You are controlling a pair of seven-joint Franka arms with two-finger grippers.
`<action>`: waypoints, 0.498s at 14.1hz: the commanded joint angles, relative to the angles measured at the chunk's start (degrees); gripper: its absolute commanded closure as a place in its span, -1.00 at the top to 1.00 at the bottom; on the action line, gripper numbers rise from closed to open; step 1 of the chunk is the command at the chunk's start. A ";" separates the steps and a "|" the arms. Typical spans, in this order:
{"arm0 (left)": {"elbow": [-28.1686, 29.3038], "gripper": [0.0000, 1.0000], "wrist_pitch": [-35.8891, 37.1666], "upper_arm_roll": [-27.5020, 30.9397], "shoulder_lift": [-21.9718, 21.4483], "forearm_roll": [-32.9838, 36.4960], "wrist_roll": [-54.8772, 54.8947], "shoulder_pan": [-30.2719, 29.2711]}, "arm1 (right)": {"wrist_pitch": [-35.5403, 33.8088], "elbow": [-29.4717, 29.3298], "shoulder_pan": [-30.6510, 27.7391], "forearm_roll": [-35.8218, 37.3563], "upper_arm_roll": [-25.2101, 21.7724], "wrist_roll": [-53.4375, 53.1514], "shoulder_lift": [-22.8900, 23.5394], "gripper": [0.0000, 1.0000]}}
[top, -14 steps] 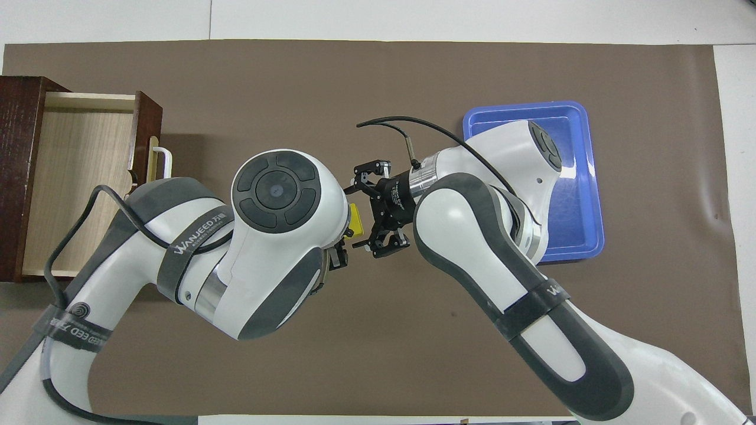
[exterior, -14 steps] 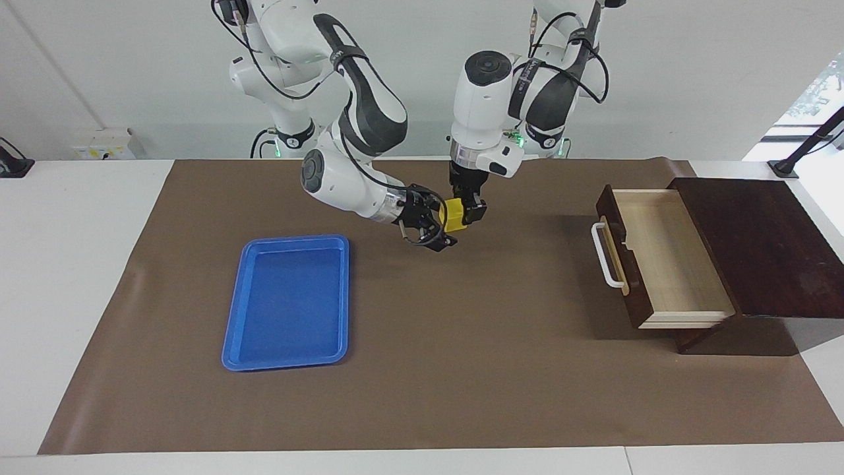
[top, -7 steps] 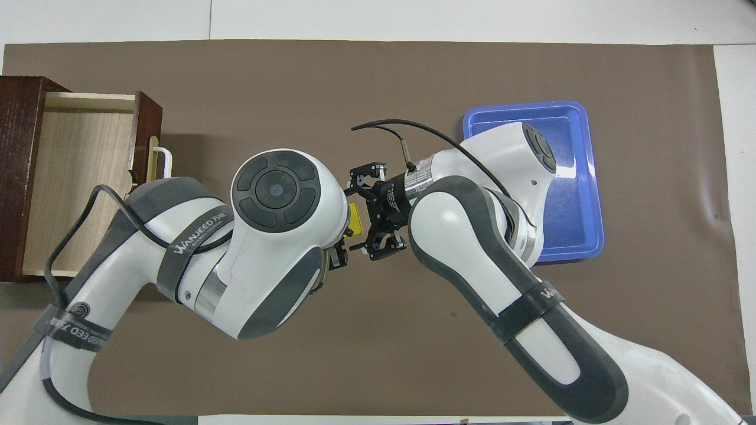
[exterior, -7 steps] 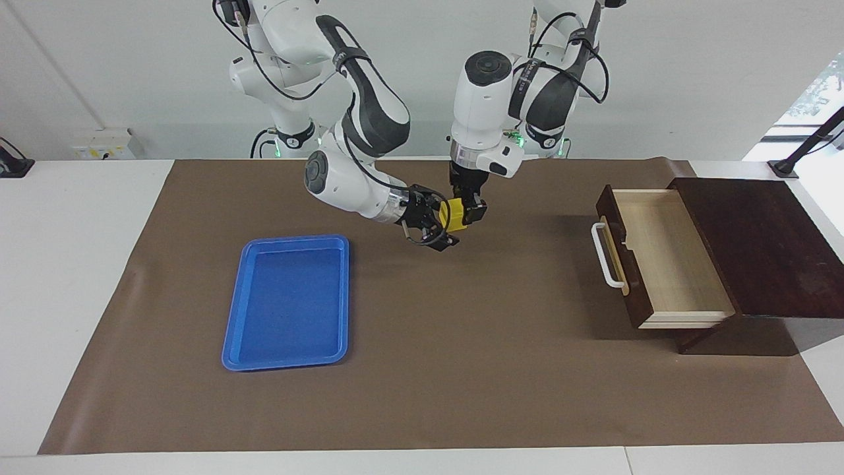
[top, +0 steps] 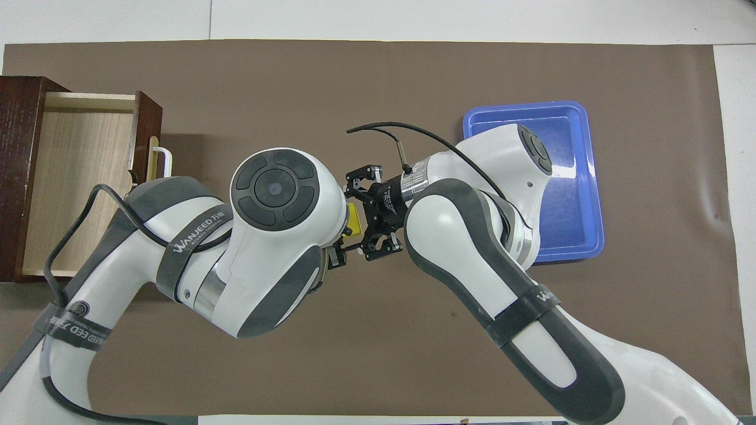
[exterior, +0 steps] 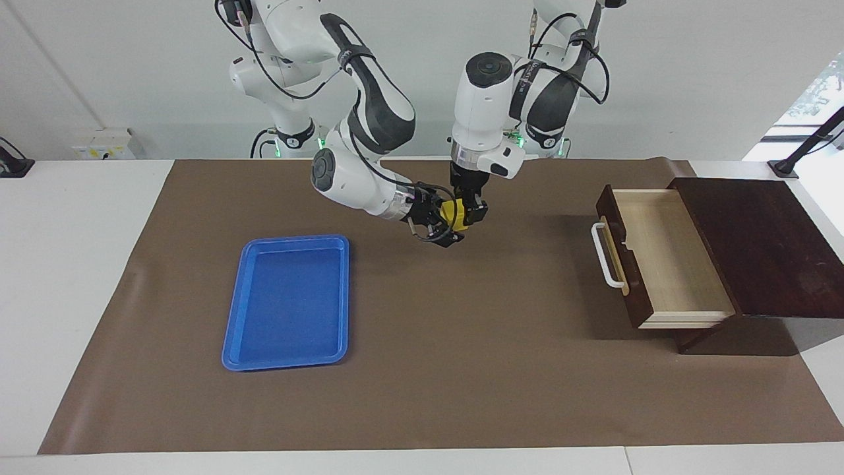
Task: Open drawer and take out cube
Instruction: 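Close the right gripper on the cube held by the left gripper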
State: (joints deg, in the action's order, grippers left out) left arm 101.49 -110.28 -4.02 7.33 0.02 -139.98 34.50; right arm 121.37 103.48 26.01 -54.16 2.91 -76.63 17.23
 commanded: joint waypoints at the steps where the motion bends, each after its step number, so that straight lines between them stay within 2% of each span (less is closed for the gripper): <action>1: 0.55 -1.00 -0.20 0.94 -0.30 0.16 -0.74 0.83 | 0.36 -0.65 0.00 -1.21 -0.10 2.71 0.52 -0.99; 7: 0.63 -1.00 0.15 0.94 -0.39 0.68 -0.39 0.48 | 0.89 -0.83 -0.26 -1.56 -0.10 4.82 0.52 -1.00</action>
State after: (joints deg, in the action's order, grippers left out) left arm 101.55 -110.42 -3.84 7.33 0.18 -139.99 34.50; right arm 121.46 103.36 25.99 -54.24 2.82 -75.26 17.26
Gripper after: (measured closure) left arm 0.449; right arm 0.445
